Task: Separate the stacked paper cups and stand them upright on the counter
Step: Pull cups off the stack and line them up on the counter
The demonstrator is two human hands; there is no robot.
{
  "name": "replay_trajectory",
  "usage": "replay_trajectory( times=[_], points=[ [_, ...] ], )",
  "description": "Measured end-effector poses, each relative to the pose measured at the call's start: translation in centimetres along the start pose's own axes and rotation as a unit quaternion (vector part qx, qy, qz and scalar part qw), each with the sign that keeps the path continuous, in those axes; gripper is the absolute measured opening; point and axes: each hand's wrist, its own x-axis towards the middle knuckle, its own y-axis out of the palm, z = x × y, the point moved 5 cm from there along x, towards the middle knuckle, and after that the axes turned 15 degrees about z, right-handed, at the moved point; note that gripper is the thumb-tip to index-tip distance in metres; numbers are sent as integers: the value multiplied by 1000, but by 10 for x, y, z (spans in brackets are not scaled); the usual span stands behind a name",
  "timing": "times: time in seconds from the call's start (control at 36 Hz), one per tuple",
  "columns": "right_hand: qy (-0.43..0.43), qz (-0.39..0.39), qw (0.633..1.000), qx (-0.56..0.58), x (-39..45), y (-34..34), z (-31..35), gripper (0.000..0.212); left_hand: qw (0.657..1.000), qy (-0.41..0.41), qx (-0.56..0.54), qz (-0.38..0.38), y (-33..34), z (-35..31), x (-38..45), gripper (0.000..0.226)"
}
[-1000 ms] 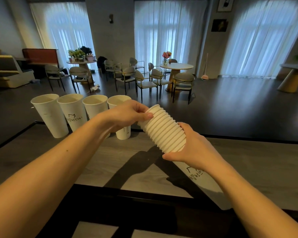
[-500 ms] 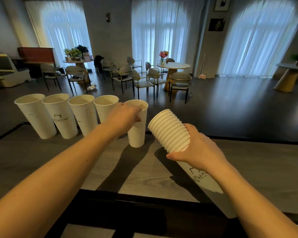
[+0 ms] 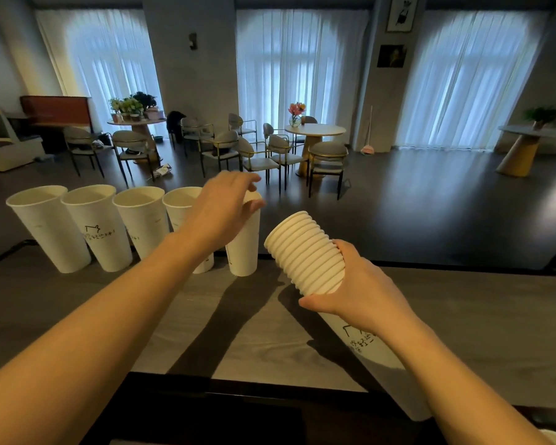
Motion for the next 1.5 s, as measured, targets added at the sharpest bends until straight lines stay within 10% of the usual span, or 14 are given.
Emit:
replay_trajectory(
  times=[0.17, 0.5, 0.94, 1.14, 1.5],
  points=[
    [-13, -19, 1000, -9, 0, 2, 3, 114, 890, -30, -359, 279, 9, -43, -21, 39],
    [-22, -30, 999, -37, -16, -15, 0, 114, 897, -95, -387, 191, -9, -38, -14, 22],
    [90, 22, 994, -50, -37, -53, -65, 107, 971, -73, -208, -93, -25, -50, 24, 29],
    [77, 19, 997, -14, -31, -46, -71, 111, 991, 12, 71, 113, 39, -82, 33, 23],
    [37, -12, 999, 23, -27, -52, -68, 104, 983, -16, 118, 140, 56, -67, 42, 38]
  ],
)
